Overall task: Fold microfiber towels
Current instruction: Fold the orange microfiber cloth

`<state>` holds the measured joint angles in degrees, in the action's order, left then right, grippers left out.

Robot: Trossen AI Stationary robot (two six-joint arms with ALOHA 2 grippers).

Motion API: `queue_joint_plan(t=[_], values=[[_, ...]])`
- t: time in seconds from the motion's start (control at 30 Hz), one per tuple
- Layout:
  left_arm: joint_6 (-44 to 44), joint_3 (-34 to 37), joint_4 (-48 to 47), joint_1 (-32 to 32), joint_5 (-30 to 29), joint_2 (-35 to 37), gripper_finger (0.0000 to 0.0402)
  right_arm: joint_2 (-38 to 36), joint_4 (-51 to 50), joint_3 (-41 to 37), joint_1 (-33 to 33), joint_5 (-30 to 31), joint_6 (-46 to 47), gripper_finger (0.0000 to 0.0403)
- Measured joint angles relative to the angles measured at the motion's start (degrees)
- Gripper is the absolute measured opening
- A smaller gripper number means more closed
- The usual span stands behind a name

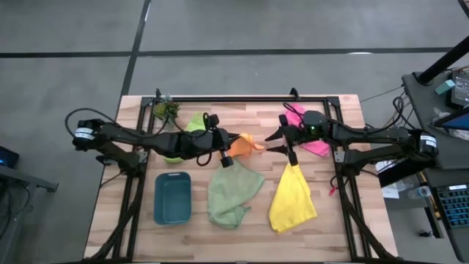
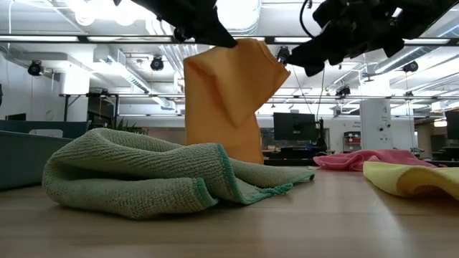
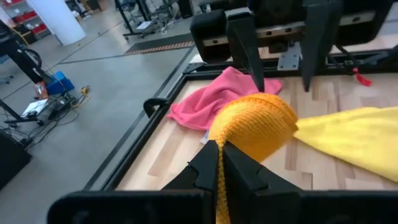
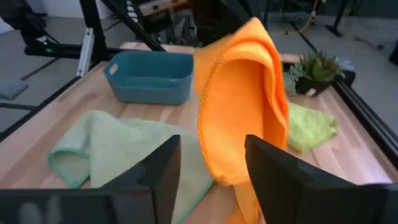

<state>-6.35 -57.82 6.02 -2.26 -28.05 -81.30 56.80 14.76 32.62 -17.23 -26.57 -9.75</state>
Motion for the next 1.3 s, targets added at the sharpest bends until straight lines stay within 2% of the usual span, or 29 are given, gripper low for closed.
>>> queue_joint_plan(t=[0.17, 0.3, 0.57, 0.73, 1.07, 1.3], values=[[0.0, 0.0, 0.0, 0.0, -1.0, 0.0, 0.0, 0.0, 1.9, -0.2, 0.9, 0.1, -1.2, 0.019], [0.0, 0.0, 0.9, 0.0, -1.0, 0.0, 0.0, 1.7, 7.9, -0.5, 0.8, 0.2, 1.5, 0.0191], [0.0, 0.0, 1.6, 0.0, -1.0, 0.0, 0.0, 12.6, 16.8, 1.0, 1.1, 1.2, 2.8, 0.0184], [0.0, 0.0, 1.6, 0.0, -1.0, 0.0, 0.0, 14.8, 17.2, 2.5, 1.1, 1.1, 3.1, 0.0156], [0.0, 0.0, 1.7, 0.0, -1.0, 0.0, 0.0, 13.6, 14.6, 2.5, 1.1, 1.1, 1.3, 0.0069], [0.0, 0.1, 3.2, 0.0, -1.0, 0.0, 0.0, 13.6, 8.9, 2.5, 1.1, 1.2, -5.1, 0.0066]])
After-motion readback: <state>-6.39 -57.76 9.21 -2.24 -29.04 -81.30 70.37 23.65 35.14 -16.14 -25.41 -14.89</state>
